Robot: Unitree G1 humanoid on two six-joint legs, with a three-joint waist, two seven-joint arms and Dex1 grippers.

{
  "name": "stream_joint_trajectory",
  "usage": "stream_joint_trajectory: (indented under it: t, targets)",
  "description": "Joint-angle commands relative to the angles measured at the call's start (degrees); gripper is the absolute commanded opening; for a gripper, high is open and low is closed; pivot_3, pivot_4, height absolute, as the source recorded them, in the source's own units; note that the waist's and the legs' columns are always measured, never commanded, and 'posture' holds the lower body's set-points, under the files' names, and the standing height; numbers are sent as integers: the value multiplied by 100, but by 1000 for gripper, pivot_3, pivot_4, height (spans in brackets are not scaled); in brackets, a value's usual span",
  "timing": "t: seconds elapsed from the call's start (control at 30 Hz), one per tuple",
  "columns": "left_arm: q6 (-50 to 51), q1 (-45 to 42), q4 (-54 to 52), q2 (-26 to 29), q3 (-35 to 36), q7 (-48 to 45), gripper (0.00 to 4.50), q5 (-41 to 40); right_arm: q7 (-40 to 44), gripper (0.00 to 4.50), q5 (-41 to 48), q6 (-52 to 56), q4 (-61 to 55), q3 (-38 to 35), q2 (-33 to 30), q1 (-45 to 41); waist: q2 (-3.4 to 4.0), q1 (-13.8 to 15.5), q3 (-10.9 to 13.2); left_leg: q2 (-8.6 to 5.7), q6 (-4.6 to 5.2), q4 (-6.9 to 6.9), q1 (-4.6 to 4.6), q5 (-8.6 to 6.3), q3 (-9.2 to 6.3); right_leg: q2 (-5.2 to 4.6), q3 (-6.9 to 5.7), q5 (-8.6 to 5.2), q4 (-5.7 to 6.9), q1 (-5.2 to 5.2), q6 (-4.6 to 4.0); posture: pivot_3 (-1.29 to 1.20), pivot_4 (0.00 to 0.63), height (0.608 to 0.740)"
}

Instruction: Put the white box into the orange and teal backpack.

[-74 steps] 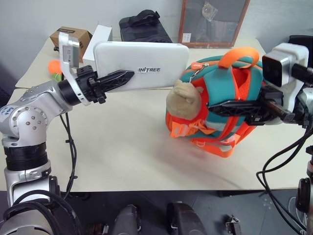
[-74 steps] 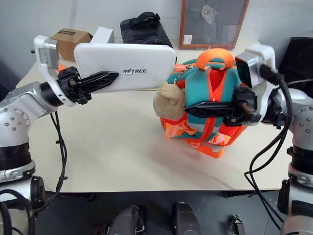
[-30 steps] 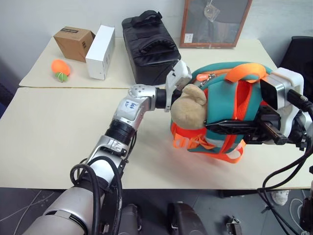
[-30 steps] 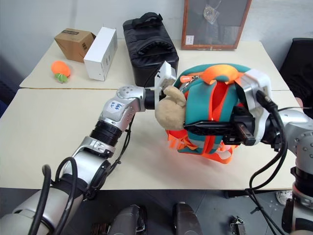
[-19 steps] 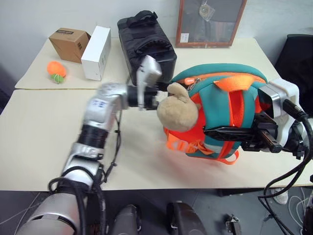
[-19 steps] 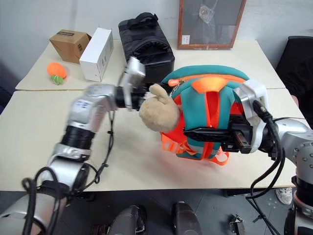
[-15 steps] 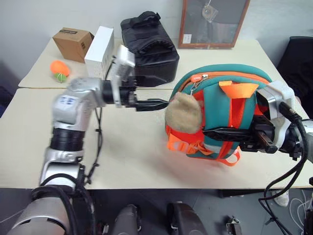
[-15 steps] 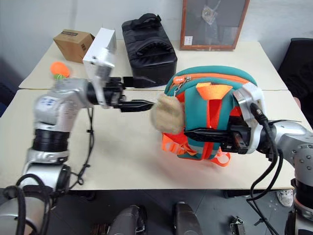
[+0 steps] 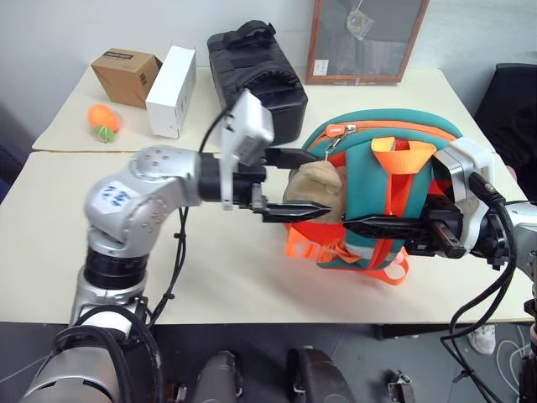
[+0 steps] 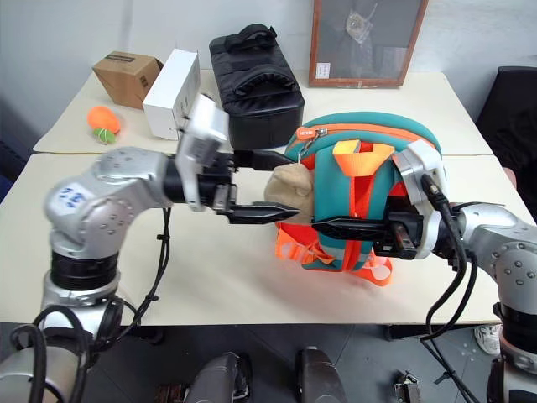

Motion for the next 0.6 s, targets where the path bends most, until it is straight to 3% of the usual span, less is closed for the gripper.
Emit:
stream_joint_trajectory:
  t: [0.03, 0.13, 0.43, 0.6]
  targets:
    - [-105, -50, 164, -232, -125, 253, 4474, 152, -176, 0, 473, 42, 56, -226, 106, -259, 0, 2, 0, 0, 0, -1, -1, 0, 0, 0, 0, 0, -1, -1, 0, 0, 150, 740]
    - [33, -56, 78, -234, -72, 159, 4474, -13, -240, 0, 459, 35, 56, -184, 102, -290, 0, 8, 0, 0, 1, -6, -3, 0, -1, -1, 0, 0, -4, -3, 0, 0, 150, 740]
    - [115, -81, 263, -198, 308, 183, 1994, -248, -296, 0, 358, -50, 90, -164, 97, -240, 0, 7, 0, 0, 0, -4, -3, 0, 0, -2, 0, 0, -3, -3, 0, 0, 150, 740]
    - [97, -154, 315, 117, 520, -88, 1447, -397, -311, 0, 295, -80, 151, -257, 63, -123, 0, 6, 0, 0, 0, -5, -3, 0, 0, -2, -1, 0, -4, -3, 0, 0, 150, 740]
